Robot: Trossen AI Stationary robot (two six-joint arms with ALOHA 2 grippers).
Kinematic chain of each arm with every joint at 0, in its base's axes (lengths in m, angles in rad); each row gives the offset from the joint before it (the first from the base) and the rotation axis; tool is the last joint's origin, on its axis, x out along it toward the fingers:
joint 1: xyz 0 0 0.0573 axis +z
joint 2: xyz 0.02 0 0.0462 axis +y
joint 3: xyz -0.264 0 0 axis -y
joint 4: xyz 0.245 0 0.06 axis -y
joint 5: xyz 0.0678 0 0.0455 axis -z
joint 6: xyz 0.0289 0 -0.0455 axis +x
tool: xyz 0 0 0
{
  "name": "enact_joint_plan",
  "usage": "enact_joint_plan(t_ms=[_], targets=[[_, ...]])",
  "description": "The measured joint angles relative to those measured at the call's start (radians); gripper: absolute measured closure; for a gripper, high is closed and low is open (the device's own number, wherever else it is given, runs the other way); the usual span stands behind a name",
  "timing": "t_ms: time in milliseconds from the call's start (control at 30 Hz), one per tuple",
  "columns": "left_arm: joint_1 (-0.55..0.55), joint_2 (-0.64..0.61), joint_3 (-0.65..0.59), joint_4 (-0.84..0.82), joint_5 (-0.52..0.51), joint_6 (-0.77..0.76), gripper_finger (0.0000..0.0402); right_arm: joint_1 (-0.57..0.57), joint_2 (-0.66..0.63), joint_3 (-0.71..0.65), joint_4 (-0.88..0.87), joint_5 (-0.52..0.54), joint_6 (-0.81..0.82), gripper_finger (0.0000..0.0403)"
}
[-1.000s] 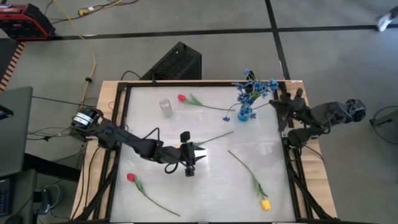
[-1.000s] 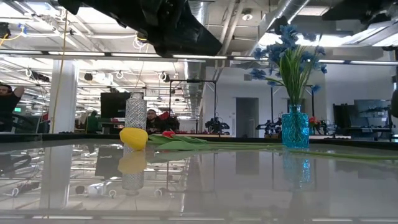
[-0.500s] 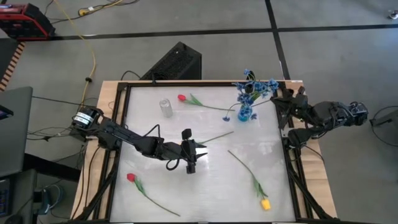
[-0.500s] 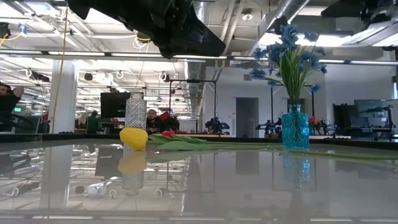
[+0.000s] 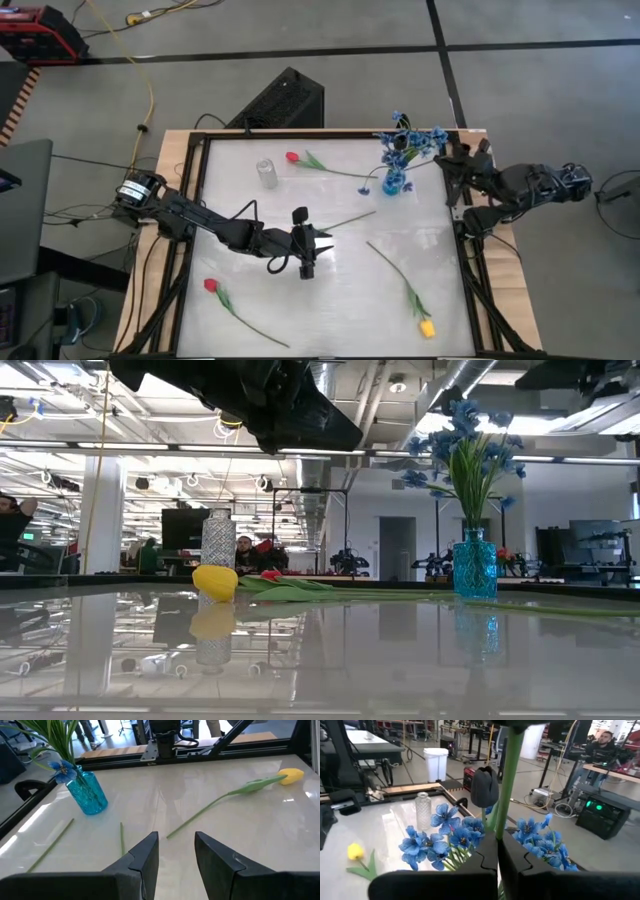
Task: Sort flowers into vase by color
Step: Put the black flower to the blue vase
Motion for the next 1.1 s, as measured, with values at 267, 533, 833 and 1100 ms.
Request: enact_joint_plan(t_ms=[267,533,833,1100], targets=[[0.0,0.0,0.0,0.0,0.019,0.0,0.0286,0.0,0.069,0.0,-0.002,0.009,0.026,0.0378],[0.0,0.0,0.0,-0.001,0.039,-0.01,0.0286,-0.001,0.154,0.0,-0.031,0.061,0.11,0.0378],[-0.003,0.0,0.0,-0.001,0.071,-0.019,0.0286,-0.073,0.258,0.0,-0.137,0.056,0.246,0.0378],[-0.016,0.0,0.0,-0.002,0.07,-0.019,0.0286,-0.094,0.36,0.0,-0.109,0.053,0.262,0.0375]])
